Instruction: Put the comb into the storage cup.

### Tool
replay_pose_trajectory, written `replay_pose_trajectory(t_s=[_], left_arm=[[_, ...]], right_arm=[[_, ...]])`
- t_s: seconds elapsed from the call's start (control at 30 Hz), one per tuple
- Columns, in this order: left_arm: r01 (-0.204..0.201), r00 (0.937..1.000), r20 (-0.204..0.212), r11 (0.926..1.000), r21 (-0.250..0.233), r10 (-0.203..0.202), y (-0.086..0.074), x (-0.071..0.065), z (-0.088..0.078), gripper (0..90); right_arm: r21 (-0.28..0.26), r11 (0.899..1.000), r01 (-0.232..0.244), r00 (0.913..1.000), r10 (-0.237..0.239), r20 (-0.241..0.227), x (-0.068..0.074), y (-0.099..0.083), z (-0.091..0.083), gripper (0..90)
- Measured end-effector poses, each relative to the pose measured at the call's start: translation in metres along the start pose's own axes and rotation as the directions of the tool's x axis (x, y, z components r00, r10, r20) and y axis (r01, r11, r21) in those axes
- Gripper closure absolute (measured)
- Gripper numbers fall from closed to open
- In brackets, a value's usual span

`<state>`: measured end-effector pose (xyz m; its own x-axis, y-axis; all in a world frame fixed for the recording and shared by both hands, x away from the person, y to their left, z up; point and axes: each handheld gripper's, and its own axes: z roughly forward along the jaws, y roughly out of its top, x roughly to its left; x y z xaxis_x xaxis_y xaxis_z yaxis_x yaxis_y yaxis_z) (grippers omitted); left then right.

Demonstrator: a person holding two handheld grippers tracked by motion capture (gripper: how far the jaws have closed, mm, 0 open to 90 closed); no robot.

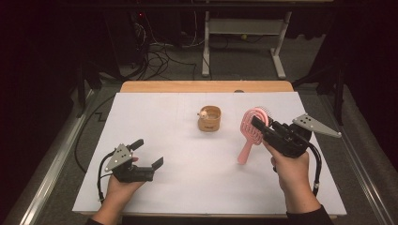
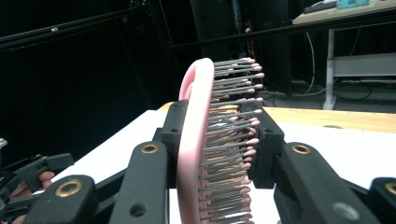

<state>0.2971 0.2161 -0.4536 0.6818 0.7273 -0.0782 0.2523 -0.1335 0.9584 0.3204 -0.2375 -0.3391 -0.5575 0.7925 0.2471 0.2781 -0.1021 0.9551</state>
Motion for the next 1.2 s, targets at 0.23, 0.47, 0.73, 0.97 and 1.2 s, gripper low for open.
replay_pose_trajectory(t_s=[0.23,0.47,0.73,0.97,1.2], left_arm=[[-0.001,1.0000,-0.002,0.9998,-0.018,0.001,0.000,-0.001,-0.002,0.0],[-0.003,1.0000,0.000,0.9999,-0.016,0.003,0.000,-0.002,-0.001,0.0],[-0.003,1.0000,0.001,0.9998,-0.020,0.003,-0.001,-0.001,-0.001,0.0],[-0.006,1.0000,0.004,0.9998,-0.018,0.006,-0.001,-0.001,-0.002,0.0],[-0.003,1.0000,0.009,0.9998,-0.021,0.003,-0.001,-0.002,-0.002,0.0]], right_arm=[[-0.023,1.000,-0.001,0.9998,0.002,0.021,-0.006,0.002,-0.002,66.9],[-0.051,0.999,0.004,0.9996,-0.002,0.027,-0.006,0.010,-0.001,66.9],[-0.065,0.998,0.012,0.9995,-0.010,0.029,-0.001,0.014,0.009,66.9],[-0.056,0.998,0.012,0.9994,-0.010,0.033,-0.001,0.016,0.021,66.9],[-0.050,0.999,0.019,0.9990,-0.017,0.043,-0.001,0.020,0.030,66.9]])
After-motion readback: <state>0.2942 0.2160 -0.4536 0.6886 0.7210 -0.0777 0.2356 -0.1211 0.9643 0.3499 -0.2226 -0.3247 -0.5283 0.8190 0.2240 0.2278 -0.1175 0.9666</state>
